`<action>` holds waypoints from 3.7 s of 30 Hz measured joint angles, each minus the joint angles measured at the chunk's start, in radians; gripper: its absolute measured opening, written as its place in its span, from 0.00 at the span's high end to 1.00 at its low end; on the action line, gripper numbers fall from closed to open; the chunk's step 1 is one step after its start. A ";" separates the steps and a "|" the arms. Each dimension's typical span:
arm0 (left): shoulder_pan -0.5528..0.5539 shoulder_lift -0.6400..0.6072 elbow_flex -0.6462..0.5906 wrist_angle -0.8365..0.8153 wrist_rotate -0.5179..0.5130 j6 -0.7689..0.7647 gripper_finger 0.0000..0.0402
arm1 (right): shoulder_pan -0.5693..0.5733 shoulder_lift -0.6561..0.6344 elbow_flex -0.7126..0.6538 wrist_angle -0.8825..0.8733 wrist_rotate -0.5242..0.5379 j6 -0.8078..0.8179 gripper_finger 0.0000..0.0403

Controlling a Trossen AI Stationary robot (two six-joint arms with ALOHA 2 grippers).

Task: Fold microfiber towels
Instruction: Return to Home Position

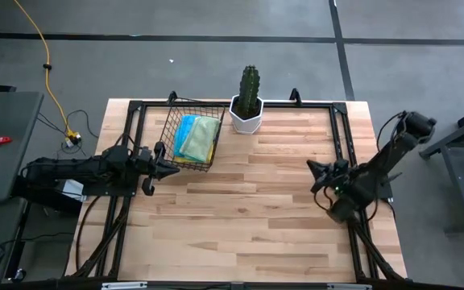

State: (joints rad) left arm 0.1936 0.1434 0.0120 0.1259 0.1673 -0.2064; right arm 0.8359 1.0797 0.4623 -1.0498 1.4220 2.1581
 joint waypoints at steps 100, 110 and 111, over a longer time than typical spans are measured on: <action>0.000 0.000 0.000 -0.001 -0.003 0.000 1.00 | -0.768 -1.034 -0.451 1.075 -1.317 -2.132 1.00; 0.000 0.000 0.000 -0.001 -0.003 0.000 1.00 | -0.768 -1.034 -0.451 1.075 -1.317 -2.132 1.00; 0.000 0.000 0.000 -0.001 -0.003 0.000 1.00 | -0.768 -1.034 -0.451 1.075 -1.317 -2.132 1.00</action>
State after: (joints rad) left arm 0.1938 0.1436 0.0120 0.1246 0.1644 -0.2066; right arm 0.0682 0.0455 0.0116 0.0254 0.1051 0.0257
